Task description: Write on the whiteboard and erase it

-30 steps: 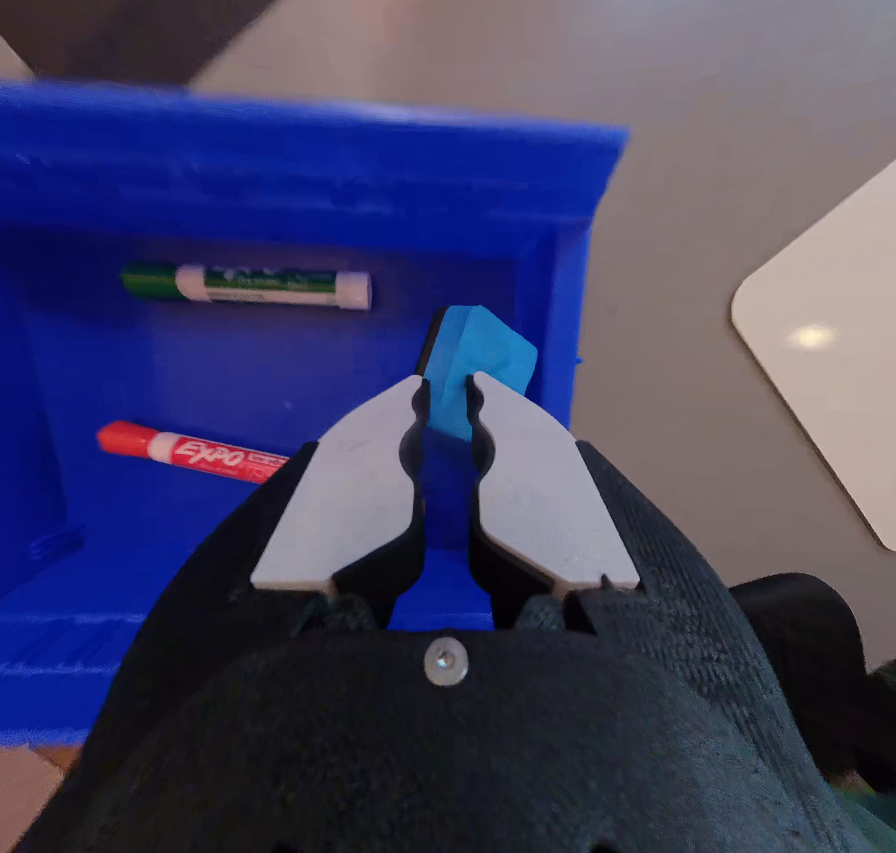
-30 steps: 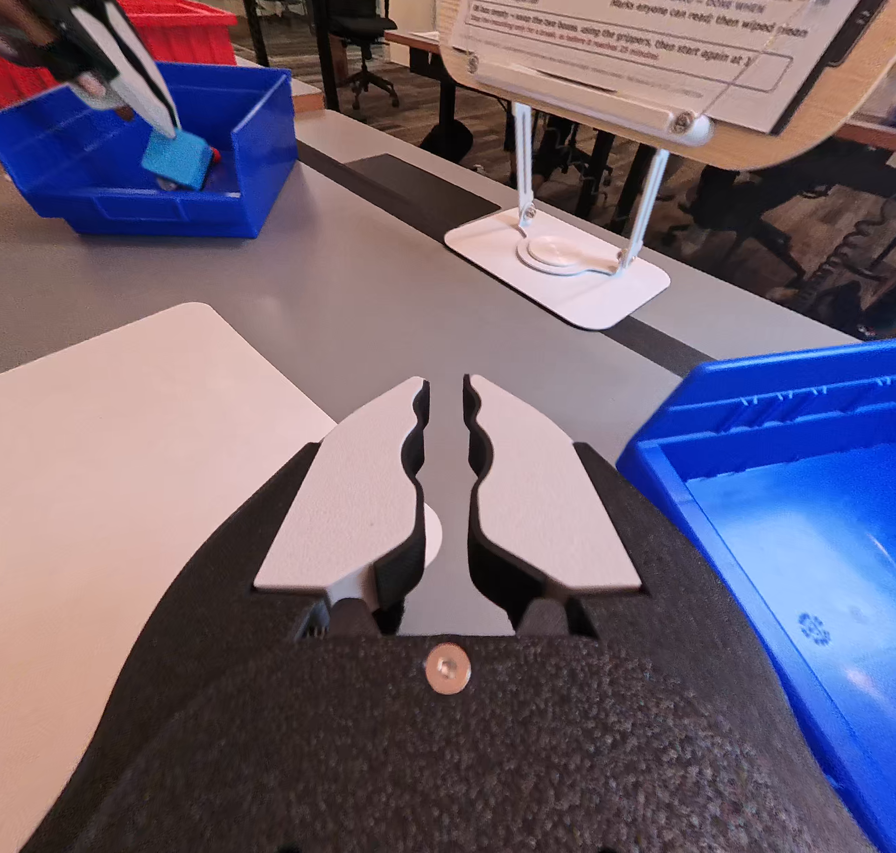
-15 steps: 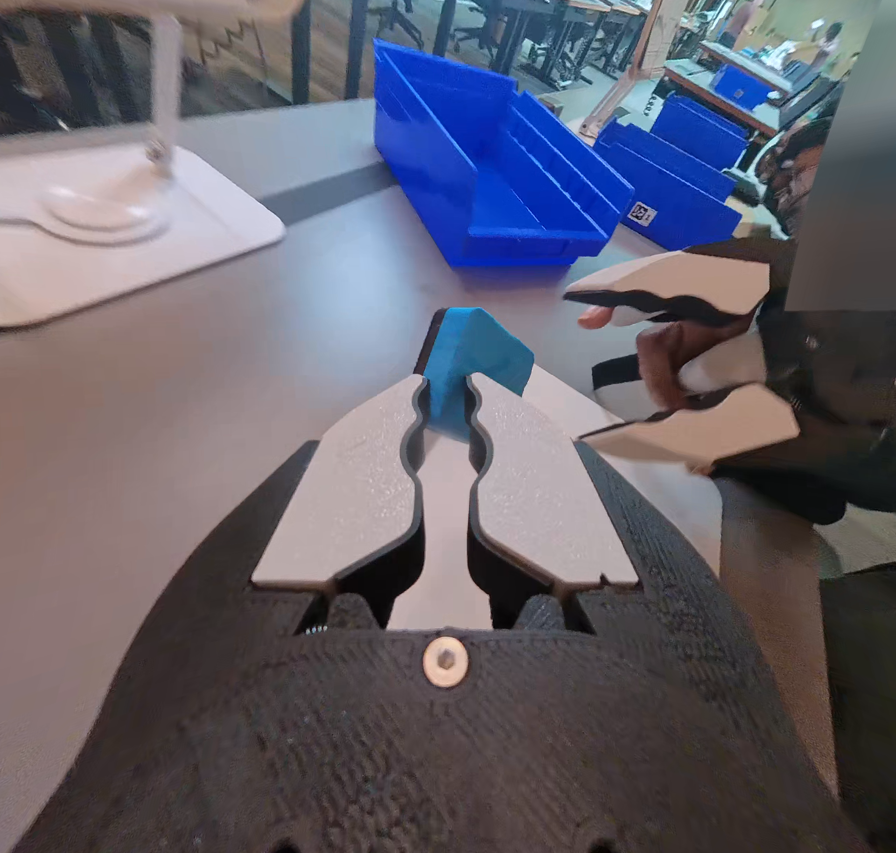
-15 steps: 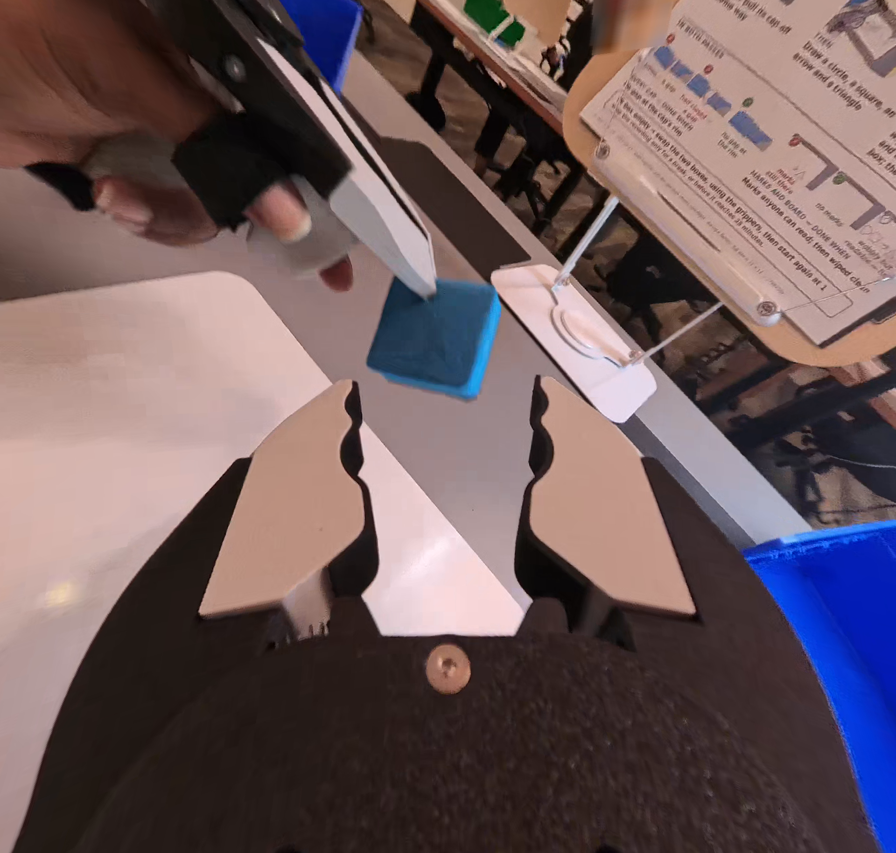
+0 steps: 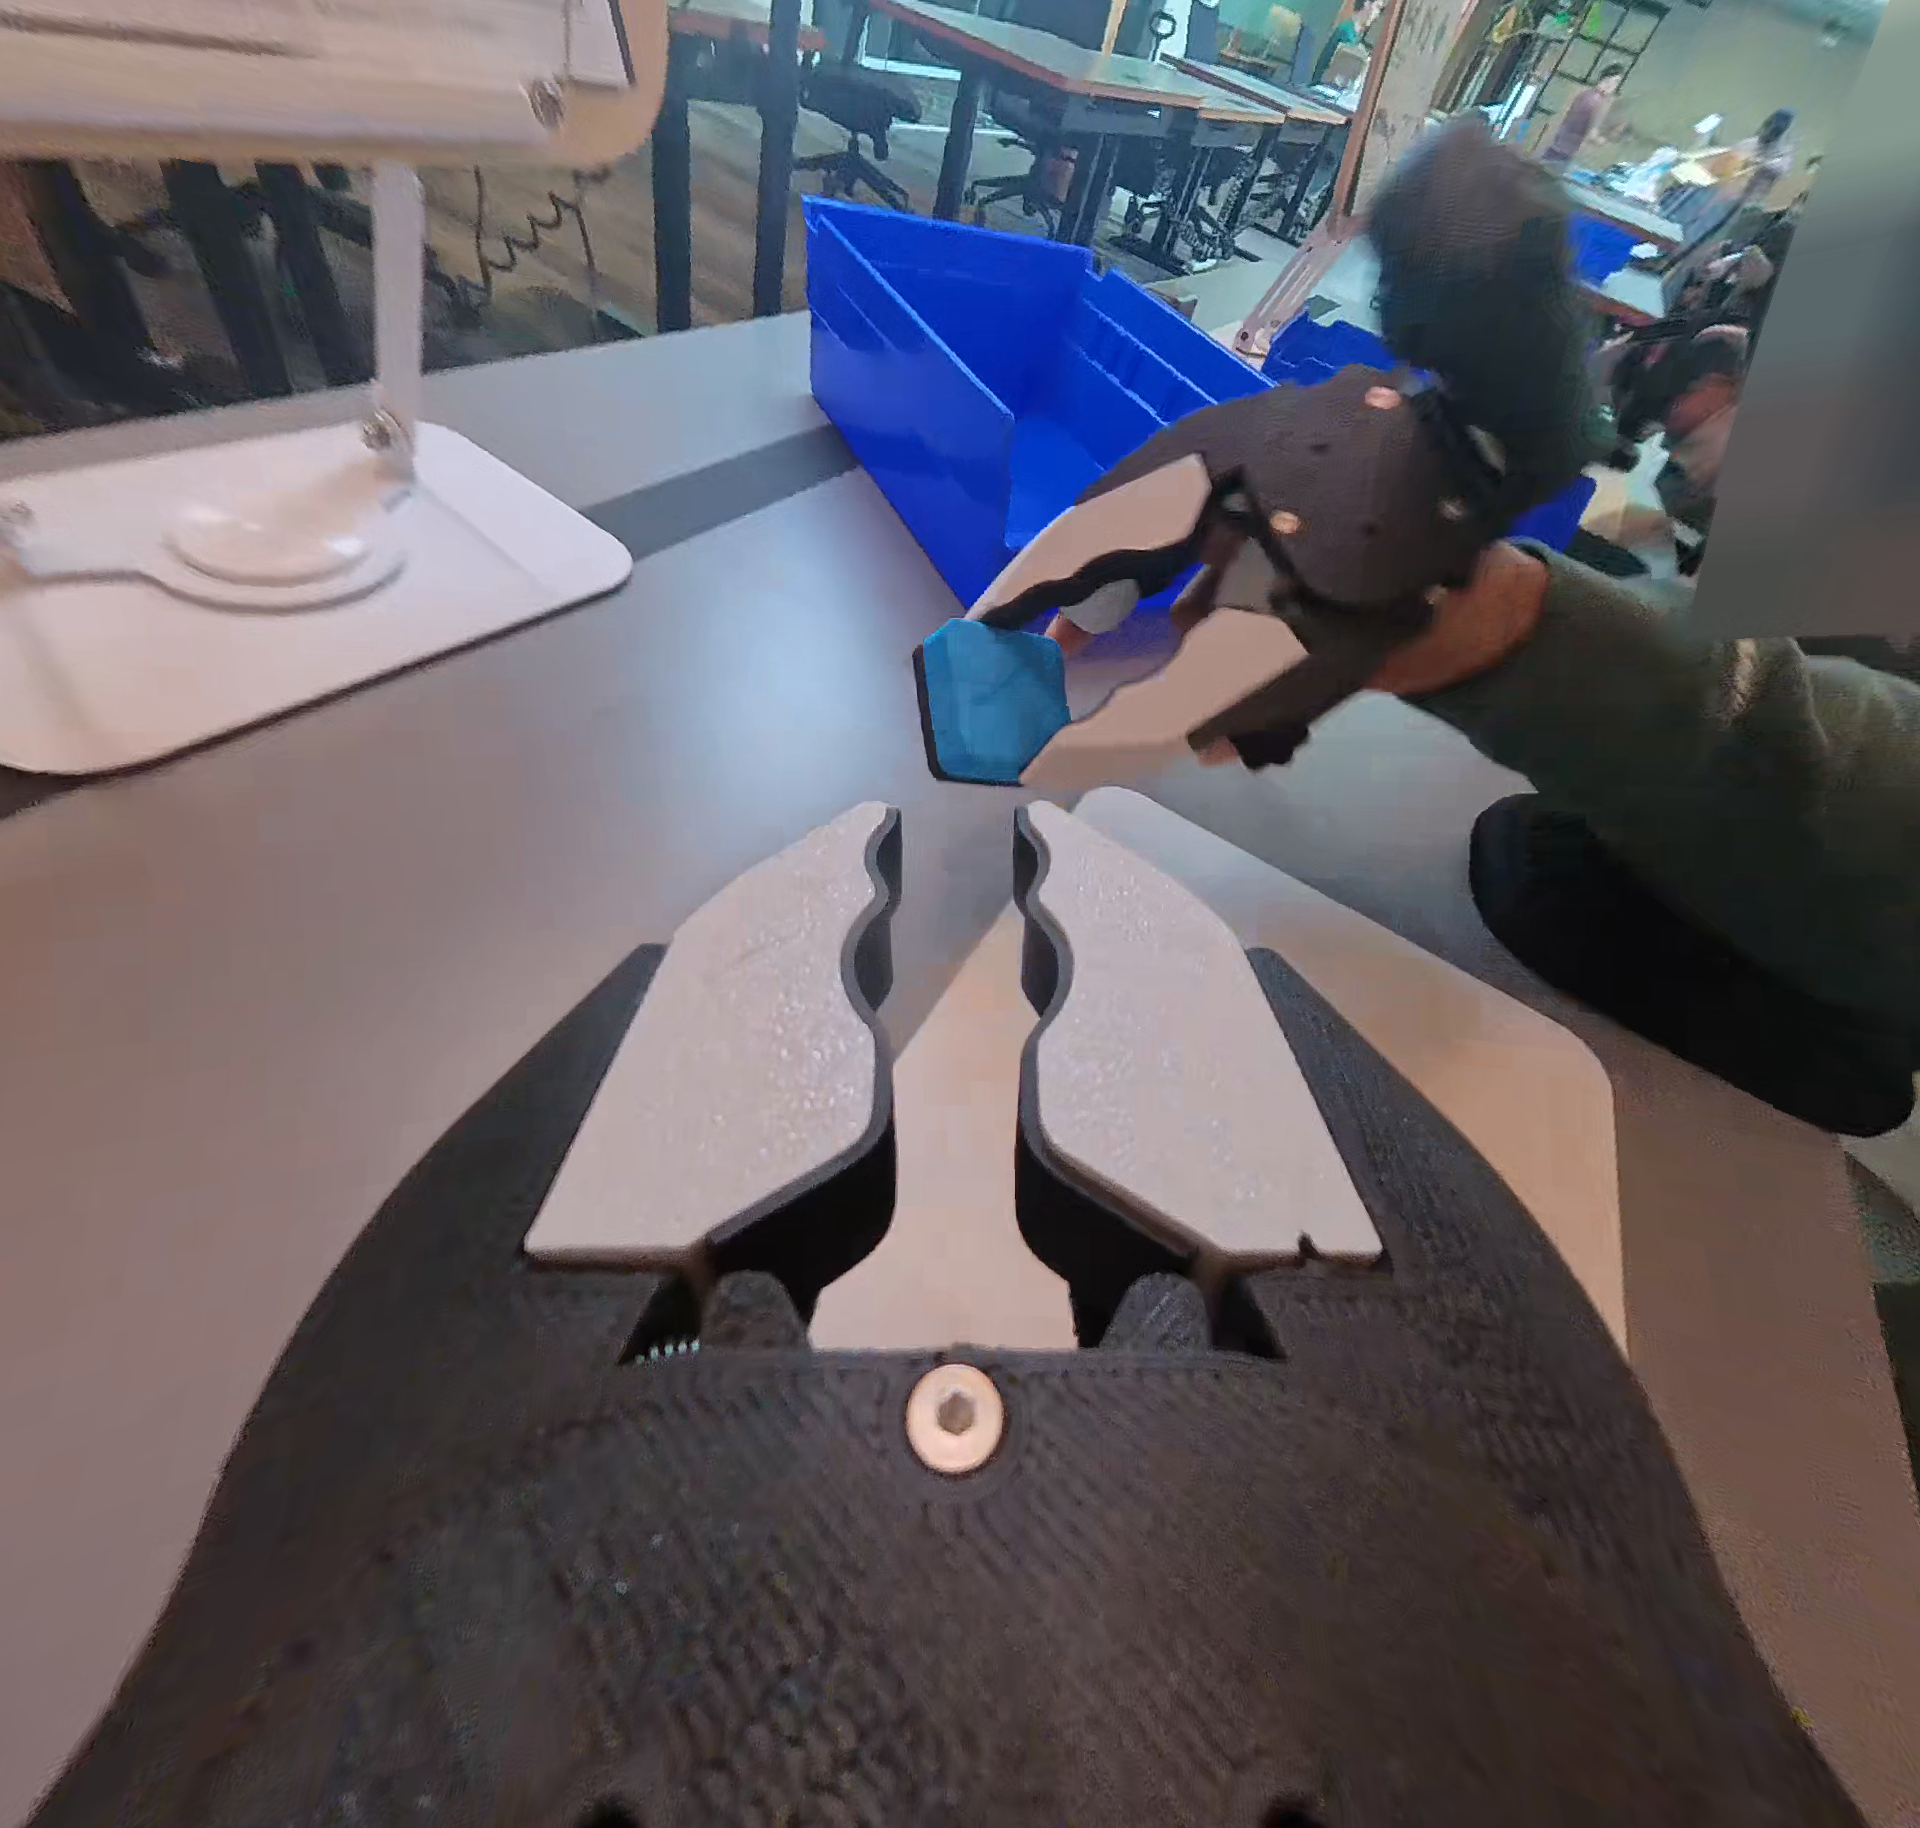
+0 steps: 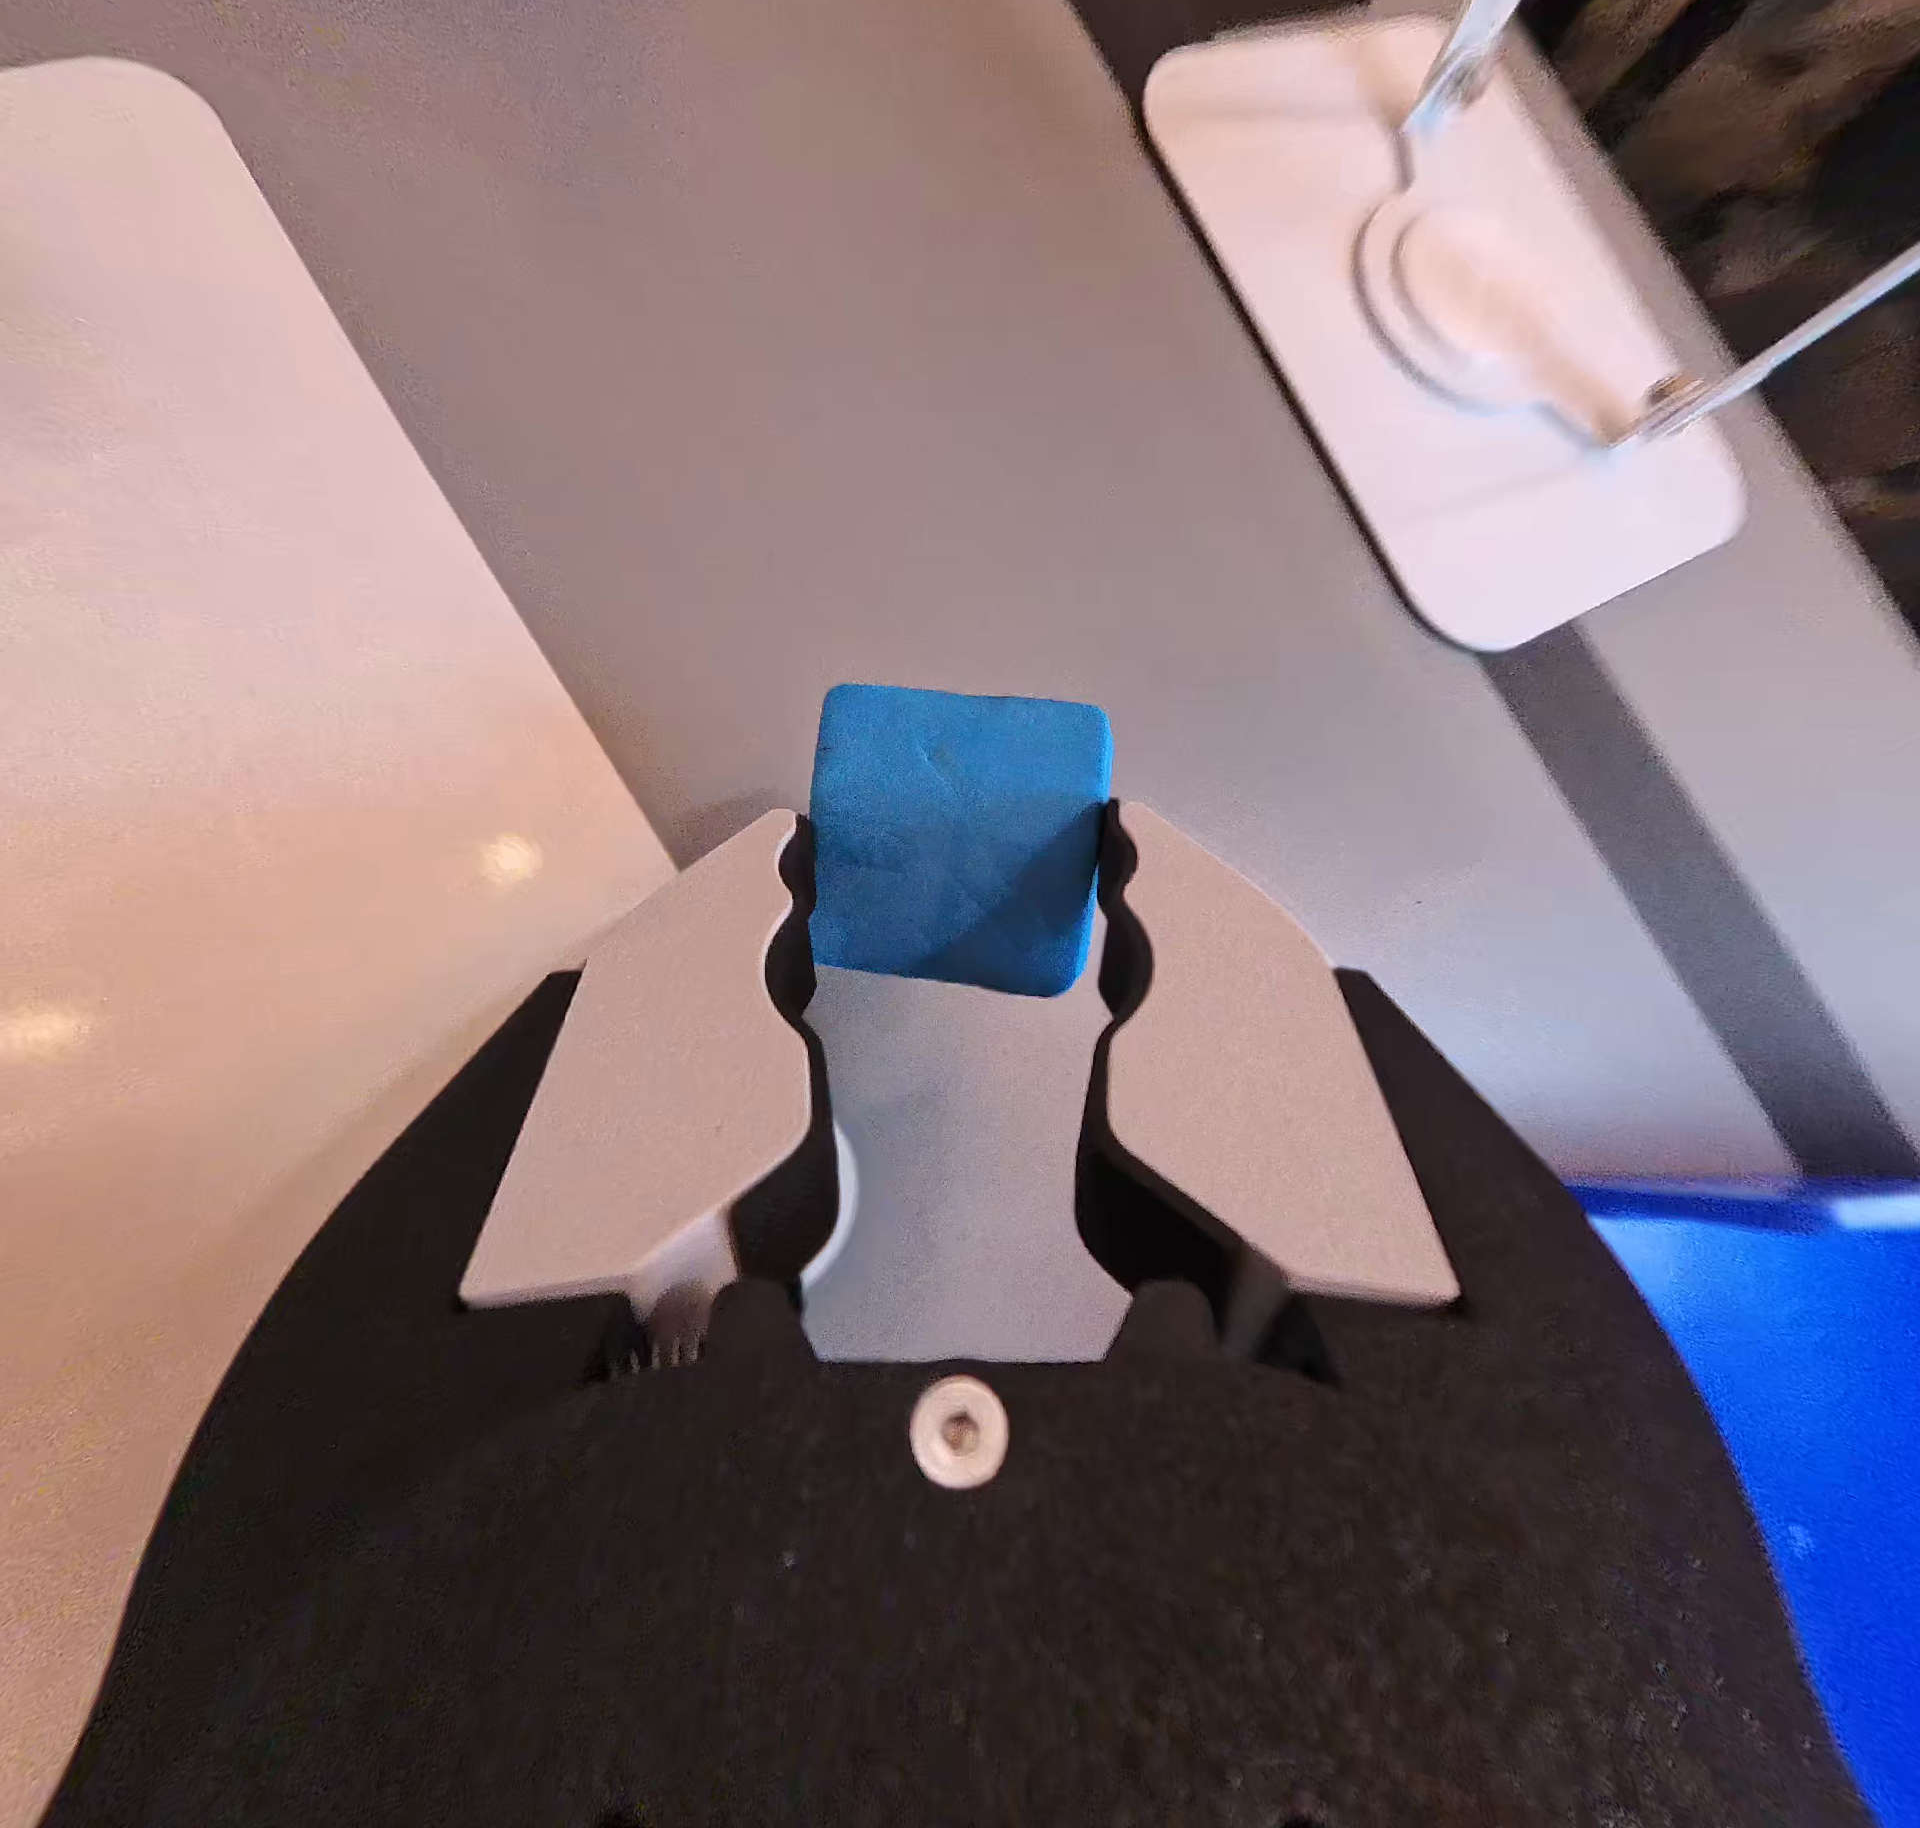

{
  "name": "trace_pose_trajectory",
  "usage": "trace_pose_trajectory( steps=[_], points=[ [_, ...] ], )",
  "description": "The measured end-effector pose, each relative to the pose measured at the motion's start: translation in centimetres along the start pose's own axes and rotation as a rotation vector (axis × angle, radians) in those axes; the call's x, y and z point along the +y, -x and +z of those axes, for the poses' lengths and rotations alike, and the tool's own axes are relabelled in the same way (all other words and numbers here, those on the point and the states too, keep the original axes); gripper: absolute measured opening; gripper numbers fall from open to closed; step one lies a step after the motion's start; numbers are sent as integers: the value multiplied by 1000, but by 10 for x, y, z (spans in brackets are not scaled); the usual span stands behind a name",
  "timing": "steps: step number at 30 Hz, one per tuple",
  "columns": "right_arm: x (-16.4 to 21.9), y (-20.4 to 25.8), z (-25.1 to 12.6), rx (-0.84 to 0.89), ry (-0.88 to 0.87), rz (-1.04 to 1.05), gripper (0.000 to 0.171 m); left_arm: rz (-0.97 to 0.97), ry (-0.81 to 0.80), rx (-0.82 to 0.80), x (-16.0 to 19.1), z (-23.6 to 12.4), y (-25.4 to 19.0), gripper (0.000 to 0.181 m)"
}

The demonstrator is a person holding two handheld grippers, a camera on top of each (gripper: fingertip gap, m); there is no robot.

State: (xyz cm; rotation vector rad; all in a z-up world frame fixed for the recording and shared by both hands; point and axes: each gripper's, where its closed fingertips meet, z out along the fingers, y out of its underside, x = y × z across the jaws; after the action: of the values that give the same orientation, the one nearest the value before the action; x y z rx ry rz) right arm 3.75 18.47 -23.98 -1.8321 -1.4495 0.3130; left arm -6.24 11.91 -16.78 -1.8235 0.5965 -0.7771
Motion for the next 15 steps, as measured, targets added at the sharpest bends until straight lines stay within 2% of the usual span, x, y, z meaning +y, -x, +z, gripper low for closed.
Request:
trace_pose_trajectory(
  steps=[3, 5, 7, 10, 13, 15],
  points=[
    [12, -13, 11, -150, 26, 45, 53, 67, -8, -53, -7, -17, 11, 20],
    [17, -16, 23, -176, 48, 48, 53, 111, 19, -100, -3, -26, 22, 21],
    [24, -24, 37, -117, 86, 30, 55, 151, 60, -153, 3, -33, 36, 26],
    [25, -29, 44, -20, 53, 20, 69, 267, 159, -296, 11, -49, 71, 37],
    [10, -42, 21, 128, -62, 15, 74, 279, 180, -414, 3, -76, 103, 39],
    [1, -38, -4, 163, -129, 38, 74, 255, 192, -500, -6, -102, 127, 41]
  ],
)
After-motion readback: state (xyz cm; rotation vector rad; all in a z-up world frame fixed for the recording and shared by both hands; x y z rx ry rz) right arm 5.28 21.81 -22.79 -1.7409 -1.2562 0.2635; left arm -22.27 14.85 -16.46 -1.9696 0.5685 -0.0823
